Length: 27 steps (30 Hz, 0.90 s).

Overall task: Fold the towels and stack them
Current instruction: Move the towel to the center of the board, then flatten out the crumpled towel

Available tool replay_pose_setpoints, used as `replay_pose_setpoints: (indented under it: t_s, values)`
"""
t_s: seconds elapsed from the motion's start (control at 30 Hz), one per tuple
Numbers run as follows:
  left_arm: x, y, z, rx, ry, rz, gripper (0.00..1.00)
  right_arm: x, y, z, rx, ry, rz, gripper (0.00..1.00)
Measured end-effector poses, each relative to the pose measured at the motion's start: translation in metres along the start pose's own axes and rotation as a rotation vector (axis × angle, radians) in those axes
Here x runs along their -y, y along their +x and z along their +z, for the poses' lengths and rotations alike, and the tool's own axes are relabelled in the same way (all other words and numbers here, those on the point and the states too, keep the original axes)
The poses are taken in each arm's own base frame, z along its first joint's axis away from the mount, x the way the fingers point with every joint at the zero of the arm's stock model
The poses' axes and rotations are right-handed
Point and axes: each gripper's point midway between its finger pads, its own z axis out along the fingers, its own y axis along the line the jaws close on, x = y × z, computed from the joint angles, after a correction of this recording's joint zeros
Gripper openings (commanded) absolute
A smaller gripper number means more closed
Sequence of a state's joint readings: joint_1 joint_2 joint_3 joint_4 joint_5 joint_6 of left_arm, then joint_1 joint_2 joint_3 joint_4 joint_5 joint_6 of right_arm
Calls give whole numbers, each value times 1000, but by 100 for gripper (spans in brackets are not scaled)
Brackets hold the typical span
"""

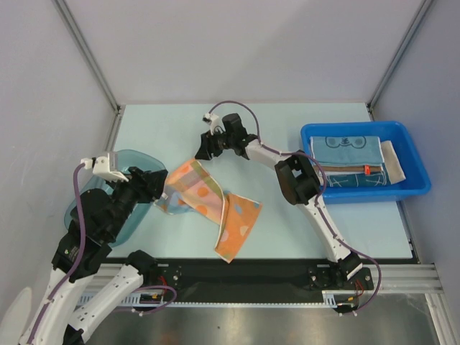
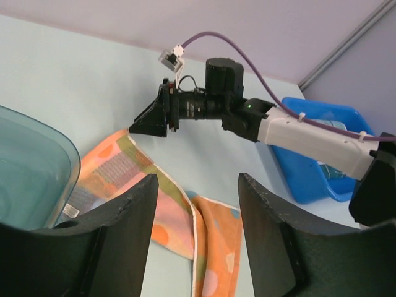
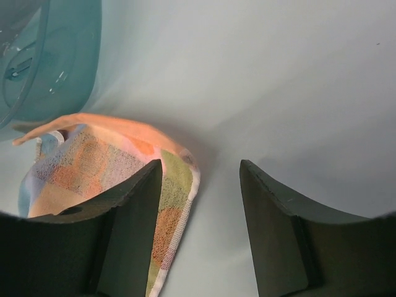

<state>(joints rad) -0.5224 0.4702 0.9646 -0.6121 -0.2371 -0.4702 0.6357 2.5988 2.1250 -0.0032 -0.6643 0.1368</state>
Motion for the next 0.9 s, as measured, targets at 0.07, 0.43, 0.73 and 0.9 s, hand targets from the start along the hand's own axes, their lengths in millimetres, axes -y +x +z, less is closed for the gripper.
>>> replay_pose_setpoints:
  t_s: [0.07, 0.43, 0.73, 0.9]
  values:
    - [1, -6, -2, 19, 1, -2, 61, 1, 4, 3, 3, -21, 24, 58]
    - [0, -9, -1, 34, 1, 20, 59, -20, 15, 19, 8, -122, 65, 5]
    - [5, 0, 20, -22, 9, 93, 58, -7, 34, -34, -34, 16, 206, 0]
    - [8, 34, 55, -177, 3, 136, 60, 1, 18, -91, -33, 142, 249, 0]
